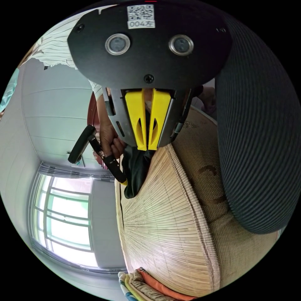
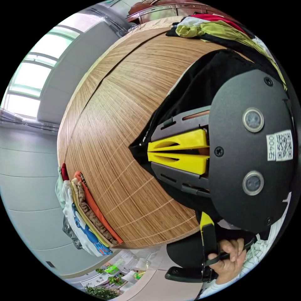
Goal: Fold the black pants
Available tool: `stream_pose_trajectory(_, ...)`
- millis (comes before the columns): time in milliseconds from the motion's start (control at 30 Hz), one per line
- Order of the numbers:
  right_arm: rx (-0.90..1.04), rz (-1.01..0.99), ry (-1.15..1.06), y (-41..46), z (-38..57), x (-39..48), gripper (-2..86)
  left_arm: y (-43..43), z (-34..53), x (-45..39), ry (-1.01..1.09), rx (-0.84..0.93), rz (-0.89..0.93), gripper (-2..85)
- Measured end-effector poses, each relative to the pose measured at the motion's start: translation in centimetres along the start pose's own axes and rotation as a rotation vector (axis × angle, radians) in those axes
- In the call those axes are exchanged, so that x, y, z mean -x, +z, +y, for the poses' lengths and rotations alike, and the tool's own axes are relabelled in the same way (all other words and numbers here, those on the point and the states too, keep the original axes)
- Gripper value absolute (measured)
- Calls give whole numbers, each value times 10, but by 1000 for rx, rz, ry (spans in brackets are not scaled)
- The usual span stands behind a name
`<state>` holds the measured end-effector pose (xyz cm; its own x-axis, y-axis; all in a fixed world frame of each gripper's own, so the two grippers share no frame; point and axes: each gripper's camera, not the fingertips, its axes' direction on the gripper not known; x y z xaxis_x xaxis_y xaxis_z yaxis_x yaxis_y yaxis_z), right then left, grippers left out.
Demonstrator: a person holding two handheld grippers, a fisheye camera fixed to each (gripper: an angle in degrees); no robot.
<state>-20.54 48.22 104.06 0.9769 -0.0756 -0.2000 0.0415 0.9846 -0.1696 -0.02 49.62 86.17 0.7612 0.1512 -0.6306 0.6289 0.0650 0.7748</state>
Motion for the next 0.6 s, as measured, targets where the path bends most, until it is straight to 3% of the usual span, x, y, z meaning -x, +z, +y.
stream_pose_trajectory(233, 66, -18, -39, 5, 0, 27, 14, 1, 6, 0, 9, 0, -1, 12)
stream_pose_trajectory(433, 48, -272, 39, -21, -15, -18, 68, -1, 8, 2, 3, 0, 5, 11)
stream_pose_trajectory(600, -24, -190, -21, -36, -38, -60, 42, -3, 9, 3, 8, 3, 6, 11)
